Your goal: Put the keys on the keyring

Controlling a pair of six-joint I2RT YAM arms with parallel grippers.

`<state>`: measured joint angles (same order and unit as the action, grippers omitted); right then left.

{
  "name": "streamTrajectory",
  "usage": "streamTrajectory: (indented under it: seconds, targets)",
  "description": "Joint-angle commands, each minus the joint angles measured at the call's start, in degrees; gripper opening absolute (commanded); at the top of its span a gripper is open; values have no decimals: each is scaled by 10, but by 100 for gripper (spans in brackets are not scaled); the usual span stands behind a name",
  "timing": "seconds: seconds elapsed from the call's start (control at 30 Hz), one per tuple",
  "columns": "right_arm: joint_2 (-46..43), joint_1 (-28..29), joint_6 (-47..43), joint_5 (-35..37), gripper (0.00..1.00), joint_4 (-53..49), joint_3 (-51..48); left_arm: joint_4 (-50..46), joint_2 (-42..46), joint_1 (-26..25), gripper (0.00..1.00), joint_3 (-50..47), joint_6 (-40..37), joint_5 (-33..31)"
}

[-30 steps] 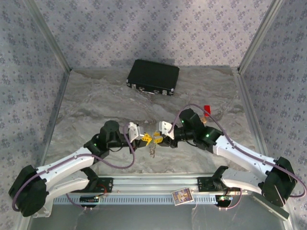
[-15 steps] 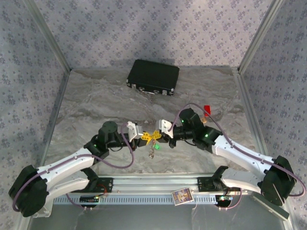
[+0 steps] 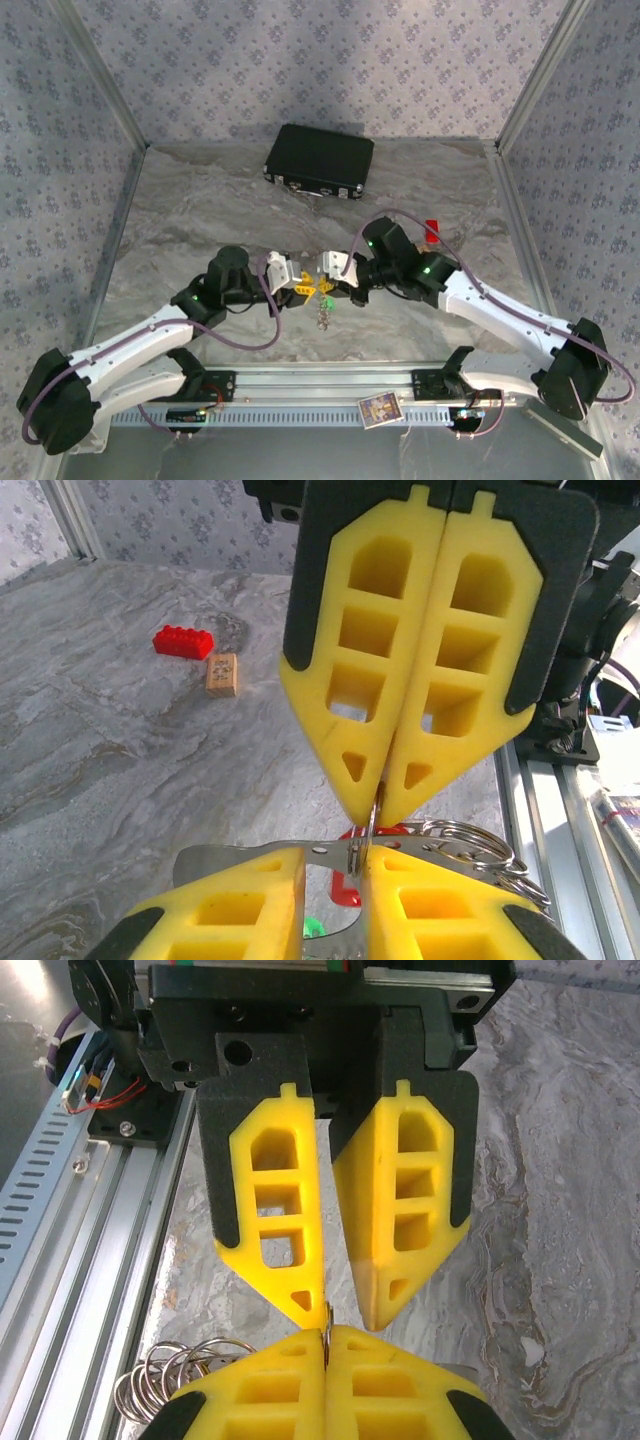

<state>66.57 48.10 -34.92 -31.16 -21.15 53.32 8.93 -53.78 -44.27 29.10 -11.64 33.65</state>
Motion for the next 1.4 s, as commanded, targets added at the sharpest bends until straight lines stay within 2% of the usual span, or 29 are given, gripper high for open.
streamTrajectory:
  seconds: [0.0,0.07,0.13,0.17,0.23,0.33,0.4,0.67,0.87,1.17,1.37]
  targets:
    - [8,12,-28,6,0,-31,26,-31,-5,-2,19,23,-25,15]
    - [11,17,-28,6,0,-24,29,-33,-6,-2,13,24,-28,18]
    - [15,25,-28,9,0,-20,32,-33,-6,-2,2,24,-31,24]
    - [17,28,-27,11,0,-21,34,-31,-5,-2,0,23,-31,26]
    - [18,30,-24,17,0,-17,32,-23,-2,-2,0,19,-28,33]
    - [1,21,-3,22,21,16,5,18,3,-2,0,1,-7,38]
    - [-15,12,15,20,30,50,-21,57,6,-1,0,-18,14,38]
    - [-47,-13,76,14,33,106,-82,111,16,-2,0,-50,37,32]
    - [-55,-14,87,27,29,95,-95,122,14,-2,0,-57,37,30]
    - [-49,-14,82,11,8,85,-90,121,17,-2,0,-56,36,31]
    - [-50,-15,73,27,0,62,-84,125,19,-2,0,-56,35,32]
